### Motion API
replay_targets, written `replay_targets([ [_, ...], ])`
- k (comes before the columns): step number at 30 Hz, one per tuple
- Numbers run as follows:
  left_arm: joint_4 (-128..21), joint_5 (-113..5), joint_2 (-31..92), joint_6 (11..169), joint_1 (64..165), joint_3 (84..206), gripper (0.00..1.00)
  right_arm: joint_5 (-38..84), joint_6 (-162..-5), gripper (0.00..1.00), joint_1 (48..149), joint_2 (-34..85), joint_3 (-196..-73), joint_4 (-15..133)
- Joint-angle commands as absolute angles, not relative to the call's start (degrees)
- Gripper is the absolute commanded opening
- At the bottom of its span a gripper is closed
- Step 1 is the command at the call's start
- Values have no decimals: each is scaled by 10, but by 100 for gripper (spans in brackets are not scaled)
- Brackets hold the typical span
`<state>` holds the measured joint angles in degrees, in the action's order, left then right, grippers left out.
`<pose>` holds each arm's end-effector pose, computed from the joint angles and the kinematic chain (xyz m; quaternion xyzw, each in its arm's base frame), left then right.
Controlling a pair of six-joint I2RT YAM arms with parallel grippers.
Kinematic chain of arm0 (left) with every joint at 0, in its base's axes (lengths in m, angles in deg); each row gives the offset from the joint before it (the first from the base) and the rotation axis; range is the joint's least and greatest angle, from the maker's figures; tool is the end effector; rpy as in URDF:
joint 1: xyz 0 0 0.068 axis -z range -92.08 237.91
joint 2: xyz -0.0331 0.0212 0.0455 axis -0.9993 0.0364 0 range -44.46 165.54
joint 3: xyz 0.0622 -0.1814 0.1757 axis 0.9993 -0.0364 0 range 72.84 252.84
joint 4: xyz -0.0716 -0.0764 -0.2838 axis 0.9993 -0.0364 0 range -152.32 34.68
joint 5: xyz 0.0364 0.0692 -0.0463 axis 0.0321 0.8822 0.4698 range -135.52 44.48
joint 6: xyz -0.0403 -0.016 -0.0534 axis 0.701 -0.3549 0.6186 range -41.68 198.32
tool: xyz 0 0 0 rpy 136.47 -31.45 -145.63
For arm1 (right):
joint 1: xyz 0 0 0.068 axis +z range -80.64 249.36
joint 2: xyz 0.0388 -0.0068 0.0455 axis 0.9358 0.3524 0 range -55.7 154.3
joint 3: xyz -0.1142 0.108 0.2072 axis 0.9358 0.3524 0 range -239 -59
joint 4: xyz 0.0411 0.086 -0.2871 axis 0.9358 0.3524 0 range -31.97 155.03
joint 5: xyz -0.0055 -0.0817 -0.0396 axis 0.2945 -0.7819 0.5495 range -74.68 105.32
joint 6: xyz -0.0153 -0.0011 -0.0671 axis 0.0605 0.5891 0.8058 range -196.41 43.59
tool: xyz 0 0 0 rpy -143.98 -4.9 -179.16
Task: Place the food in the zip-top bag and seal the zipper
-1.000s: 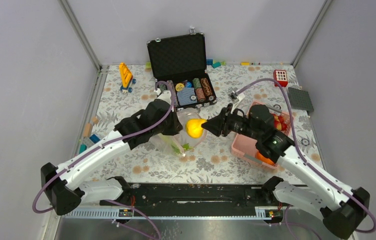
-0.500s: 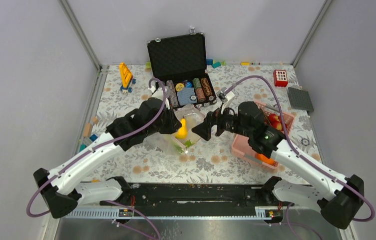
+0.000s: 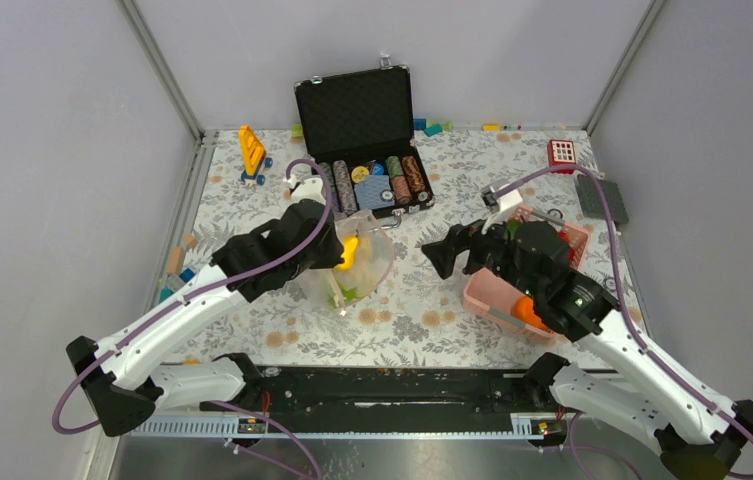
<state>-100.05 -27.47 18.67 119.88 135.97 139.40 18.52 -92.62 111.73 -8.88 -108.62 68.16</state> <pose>0.2041 -0.2013 0.3307 -0.0136 0.9020 -0.1855 0.3896 0.1916 0.1789 0.3539 -0.1878 0.7269 0.3413 0.5656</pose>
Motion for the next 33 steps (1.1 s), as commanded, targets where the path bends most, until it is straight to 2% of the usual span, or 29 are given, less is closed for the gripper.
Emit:
replay_targets([
  [1, -1028, -183, 177, 1200, 1360, 1422, 0, -1, -925, 100, 1104, -127, -1080, 766],
  [5, -1040, -163, 173, 1196, 1353, 1420, 0, -43, -883, 100, 1026, -131, -1075, 814],
  [7, -1038, -164, 169, 1193, 1351, 1414, 0, -24, -783, 100, 976, -116, -1075, 829],
  [11, -1021, -180, 167, 1185, 1347, 1403, 0, -102, -565, 100, 947, -51, -1076, 831],
  [17, -1006, -212, 182, 1179, 1337, 1394, 0, -4, -429, 100, 866, 79, -1120, 844],
  [22, -991, -227, 186, 1178, 1335, 1378, 0, -39, -404, 93, 823, 188, -1186, 861],
  [26, -986, -231, 189, 1174, 1333, 1374, 0, -21, -382, 93, 816, 241, -1204, 843],
  [29, -982, -229, 187, 1174, 1331, 1368, 0, -17, -394, 89, 806, 277, -1217, 857],
  [33, -978, -228, 183, 1171, 1326, 1361, 0, -57, -408, 86, 797, 323, -1229, 887],
])
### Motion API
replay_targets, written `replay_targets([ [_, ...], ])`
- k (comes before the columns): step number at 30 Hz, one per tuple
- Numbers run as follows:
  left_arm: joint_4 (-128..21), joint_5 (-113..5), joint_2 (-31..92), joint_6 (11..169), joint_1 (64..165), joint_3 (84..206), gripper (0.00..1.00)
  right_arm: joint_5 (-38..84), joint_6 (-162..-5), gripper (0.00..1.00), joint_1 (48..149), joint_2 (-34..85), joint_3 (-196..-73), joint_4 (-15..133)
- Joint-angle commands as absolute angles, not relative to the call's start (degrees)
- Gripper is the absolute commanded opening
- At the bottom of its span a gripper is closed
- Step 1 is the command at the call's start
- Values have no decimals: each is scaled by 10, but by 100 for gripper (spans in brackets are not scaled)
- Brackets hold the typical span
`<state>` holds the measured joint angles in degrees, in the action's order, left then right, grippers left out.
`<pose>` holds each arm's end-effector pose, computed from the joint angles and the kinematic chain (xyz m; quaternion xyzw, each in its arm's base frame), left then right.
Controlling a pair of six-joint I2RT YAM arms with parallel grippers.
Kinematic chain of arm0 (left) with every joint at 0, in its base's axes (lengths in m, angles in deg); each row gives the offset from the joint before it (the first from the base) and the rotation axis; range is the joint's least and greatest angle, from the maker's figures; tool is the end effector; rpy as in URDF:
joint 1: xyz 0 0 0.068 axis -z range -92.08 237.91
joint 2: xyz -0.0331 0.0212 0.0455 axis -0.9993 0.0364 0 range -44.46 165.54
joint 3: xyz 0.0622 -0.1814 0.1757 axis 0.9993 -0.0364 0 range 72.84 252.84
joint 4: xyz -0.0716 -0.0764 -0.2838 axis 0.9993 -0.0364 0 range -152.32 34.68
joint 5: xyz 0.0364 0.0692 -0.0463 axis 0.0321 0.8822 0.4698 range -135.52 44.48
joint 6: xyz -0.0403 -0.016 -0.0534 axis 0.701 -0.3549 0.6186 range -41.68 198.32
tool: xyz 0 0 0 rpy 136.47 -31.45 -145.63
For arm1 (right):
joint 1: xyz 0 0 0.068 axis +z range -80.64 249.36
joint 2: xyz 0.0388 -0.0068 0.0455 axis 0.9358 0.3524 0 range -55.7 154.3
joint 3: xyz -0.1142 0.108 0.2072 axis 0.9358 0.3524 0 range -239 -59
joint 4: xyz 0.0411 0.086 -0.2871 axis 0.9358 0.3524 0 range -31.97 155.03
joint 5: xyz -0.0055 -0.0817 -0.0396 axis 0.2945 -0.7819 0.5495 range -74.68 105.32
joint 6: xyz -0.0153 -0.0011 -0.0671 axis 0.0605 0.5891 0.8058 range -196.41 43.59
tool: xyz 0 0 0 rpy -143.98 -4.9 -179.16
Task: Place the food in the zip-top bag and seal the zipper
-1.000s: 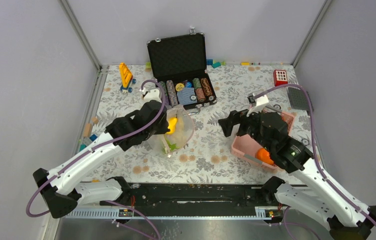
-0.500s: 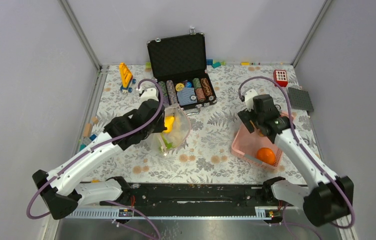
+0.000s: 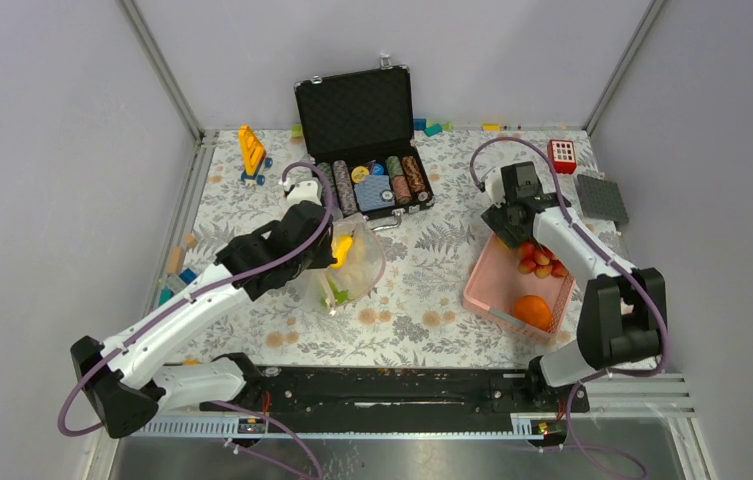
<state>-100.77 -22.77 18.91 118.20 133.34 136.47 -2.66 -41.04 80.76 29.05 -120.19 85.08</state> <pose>0.2146 -0.1872 0.3102 -0.0312 0.9090 -0.1190 0.3983 0.3622 0.0554 0.2049 -0.3207 0.8745 -0.2130 0.2951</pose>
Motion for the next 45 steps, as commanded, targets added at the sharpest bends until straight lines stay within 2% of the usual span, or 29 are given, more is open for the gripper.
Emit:
replay_targets([
  [1, -978, -229, 183, 1170, 1326, 1361, 0, -68, -414, 83, 794, 333, -1234, 892],
  [7, -973, -233, 182, 1167, 1325, 1358, 0, -47, -443, 63, 776, 382, -1275, 951],
  [9, -972, -235, 180, 1167, 1326, 1357, 0, -36, -449, 48, 776, 385, -1284, 961],
  [11, -969, -236, 177, 1167, 1325, 1354, 0, -35, -457, 24, 775, 375, -1288, 961],
  [12, -968, -237, 177, 1167, 1325, 1355, 0, -36, -459, 16, 775, 368, -1287, 962],
  [15, -964, -240, 175, 1167, 1326, 1355, 0, -38, -473, 1, 776, 338, -1285, 967],
  [23, -941, -269, 173, 1170, 1325, 1353, 0, -51, -551, 0, 785, 213, -1286, 1021],
  [27, -942, -280, 176, 1171, 1325, 1359, 0, -70, -634, 0, 791, 126, -1286, 1008],
  [31, -941, -300, 180, 1170, 1325, 1369, 0, -28, -708, 0, 797, 17, -1258, 959],
  [34, -933, -327, 184, 1163, 1325, 1377, 0, 70, -791, 0, 797, -83, -1218, 898],
  [38, -917, -356, 191, 1160, 1328, 1390, 0, 309, -863, 0, 797, -173, -1146, 781],
  [43, -909, -379, 199, 1162, 1336, 1402, 0, 528, -1010, 0, 798, -180, -1095, 597],
  [45, -907, -385, 202, 1162, 1337, 1407, 0, 583, -1099, 0, 804, -171, -1064, 461],
])
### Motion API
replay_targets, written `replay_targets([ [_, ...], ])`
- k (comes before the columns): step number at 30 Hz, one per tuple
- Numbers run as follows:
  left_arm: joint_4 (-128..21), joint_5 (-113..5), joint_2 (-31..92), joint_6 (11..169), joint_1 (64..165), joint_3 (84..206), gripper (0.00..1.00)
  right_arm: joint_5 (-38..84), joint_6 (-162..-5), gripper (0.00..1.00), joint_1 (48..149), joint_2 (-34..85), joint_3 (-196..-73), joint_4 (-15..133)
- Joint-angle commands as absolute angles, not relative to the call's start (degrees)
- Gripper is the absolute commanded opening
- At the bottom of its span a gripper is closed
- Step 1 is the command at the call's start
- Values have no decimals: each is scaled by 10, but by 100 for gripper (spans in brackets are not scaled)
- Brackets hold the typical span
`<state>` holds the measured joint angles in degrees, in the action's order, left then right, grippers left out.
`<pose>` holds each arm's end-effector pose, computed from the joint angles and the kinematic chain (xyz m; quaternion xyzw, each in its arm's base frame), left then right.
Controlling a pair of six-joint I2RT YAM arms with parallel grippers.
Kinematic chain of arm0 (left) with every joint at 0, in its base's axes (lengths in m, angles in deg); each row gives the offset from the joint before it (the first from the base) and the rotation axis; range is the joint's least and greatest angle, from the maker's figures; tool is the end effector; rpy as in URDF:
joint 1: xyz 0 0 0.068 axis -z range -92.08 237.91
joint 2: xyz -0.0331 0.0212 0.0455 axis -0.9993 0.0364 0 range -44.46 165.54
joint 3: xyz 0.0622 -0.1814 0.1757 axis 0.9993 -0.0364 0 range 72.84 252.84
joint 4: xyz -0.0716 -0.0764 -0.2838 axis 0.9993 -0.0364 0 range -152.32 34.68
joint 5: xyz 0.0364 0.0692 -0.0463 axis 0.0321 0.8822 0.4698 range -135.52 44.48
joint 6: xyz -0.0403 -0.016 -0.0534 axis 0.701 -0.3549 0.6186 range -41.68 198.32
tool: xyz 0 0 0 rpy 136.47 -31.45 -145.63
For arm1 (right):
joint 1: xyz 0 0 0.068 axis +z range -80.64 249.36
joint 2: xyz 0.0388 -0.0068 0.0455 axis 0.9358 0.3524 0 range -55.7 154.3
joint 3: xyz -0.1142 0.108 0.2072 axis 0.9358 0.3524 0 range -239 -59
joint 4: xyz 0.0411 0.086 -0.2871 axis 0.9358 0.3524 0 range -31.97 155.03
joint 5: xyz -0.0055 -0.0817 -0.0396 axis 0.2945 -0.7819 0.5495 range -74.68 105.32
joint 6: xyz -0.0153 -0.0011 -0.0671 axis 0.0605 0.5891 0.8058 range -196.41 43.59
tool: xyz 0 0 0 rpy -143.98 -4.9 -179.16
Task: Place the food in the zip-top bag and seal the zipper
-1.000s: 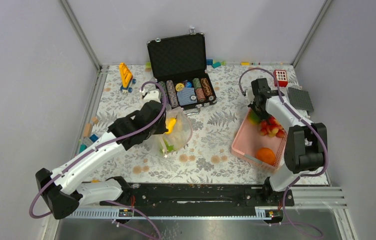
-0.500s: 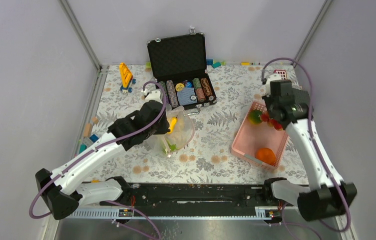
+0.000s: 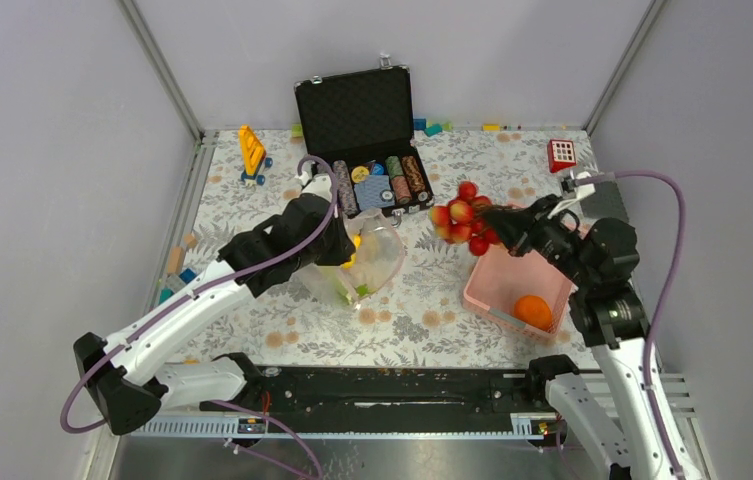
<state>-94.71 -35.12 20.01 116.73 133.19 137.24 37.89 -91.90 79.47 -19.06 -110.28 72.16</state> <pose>0.2180 -0.2058 0.3177 0.0153 0.9013 -0.2225 0.3713 0.2011 0.0575 0.3953 -0.1064 0.6961 0.2887 0.6487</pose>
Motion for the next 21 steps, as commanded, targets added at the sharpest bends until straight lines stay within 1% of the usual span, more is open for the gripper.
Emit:
replay_targets([
  [1, -906, -385, 203, 1163, 1339, 1411, 0, 597, -1141, 0, 811, -165, -1048, 392],
  [2, -906, -387, 205, 1164, 1339, 1414, 0, 604, -1175, 0, 820, -159, -1035, 334],
  [4, -906, -392, 209, 1165, 1341, 1419, 0, 598, -1204, 0, 852, -142, -1026, 276],
  [8, -907, -399, 213, 1162, 1347, 1424, 0, 545, -1169, 0, 951, -95, -1040, 273],
  [11, -913, -397, 214, 1165, 1347, 1425, 0, 534, -1181, 0, 992, -56, -1042, 229],
  [19, -916, -387, 204, 1167, 1348, 1417, 0, 496, -1242, 0, 1003, -10, -984, 128],
  [21, -916, -393, 205, 1167, 1348, 1418, 0, 493, -1238, 0, 1003, -7, -978, 133],
])
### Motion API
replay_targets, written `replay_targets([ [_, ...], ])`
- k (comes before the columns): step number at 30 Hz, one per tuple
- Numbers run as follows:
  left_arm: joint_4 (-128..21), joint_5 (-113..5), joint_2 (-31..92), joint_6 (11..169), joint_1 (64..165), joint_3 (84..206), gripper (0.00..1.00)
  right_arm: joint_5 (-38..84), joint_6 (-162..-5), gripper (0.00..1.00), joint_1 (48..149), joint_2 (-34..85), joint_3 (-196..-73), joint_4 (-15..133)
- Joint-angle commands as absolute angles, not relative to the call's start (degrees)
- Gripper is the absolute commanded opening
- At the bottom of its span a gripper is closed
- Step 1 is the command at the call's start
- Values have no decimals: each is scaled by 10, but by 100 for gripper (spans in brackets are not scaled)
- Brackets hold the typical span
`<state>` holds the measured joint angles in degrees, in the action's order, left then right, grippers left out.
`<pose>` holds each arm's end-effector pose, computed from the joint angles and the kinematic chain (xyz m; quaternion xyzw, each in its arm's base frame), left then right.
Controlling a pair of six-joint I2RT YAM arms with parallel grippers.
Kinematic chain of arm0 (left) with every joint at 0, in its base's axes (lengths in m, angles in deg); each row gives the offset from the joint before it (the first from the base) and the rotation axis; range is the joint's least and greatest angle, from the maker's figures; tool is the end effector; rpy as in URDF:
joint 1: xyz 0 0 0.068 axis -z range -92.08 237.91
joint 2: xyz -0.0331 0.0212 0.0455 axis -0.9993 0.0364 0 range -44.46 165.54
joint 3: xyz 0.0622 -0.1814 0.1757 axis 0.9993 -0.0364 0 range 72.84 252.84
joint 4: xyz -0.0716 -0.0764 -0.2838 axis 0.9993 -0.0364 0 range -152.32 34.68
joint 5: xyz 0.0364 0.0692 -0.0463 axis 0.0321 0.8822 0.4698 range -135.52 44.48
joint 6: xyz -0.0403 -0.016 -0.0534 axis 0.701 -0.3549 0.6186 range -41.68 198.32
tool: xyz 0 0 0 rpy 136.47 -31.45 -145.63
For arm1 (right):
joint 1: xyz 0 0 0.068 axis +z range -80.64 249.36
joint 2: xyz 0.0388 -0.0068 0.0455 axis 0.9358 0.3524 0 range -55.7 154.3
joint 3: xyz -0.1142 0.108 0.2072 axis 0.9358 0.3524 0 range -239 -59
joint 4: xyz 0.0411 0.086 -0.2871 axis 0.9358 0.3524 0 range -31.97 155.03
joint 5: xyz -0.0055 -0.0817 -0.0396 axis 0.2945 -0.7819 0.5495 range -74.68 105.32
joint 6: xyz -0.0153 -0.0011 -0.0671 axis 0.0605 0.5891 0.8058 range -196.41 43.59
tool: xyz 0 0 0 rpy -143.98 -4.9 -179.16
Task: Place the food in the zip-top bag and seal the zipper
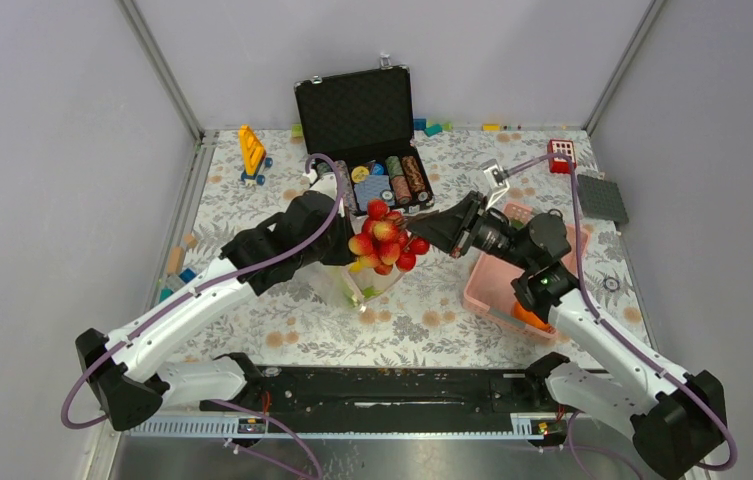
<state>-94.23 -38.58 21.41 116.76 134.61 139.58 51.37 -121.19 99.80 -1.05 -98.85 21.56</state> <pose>0.2152 -0.2185 0.3272 0.0382 0.8969 -0.2557 0.3588 0.2246 0.1699 0.3464 -0.1874 0.5618 0.6178 0.5173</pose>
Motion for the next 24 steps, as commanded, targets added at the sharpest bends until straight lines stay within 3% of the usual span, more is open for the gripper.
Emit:
replay_targets([
  [1, -916, -397, 205, 1166, 1348, 1418, 0, 488, -1228, 0, 1003, -6, -977, 156],
  [11, -920, -393, 200, 1166, 1348, 1424, 0, 364, -1059, 0, 1014, -38, -965, 439],
  [17, -928, -390, 206, 1155, 1348, 1441, 0, 277, -962, 0, 1071, -22, -1008, 560],
  [24, -950, -384, 232, 1153, 1348, 1463, 0, 284, -887, 0, 1154, -16, -1030, 557],
])
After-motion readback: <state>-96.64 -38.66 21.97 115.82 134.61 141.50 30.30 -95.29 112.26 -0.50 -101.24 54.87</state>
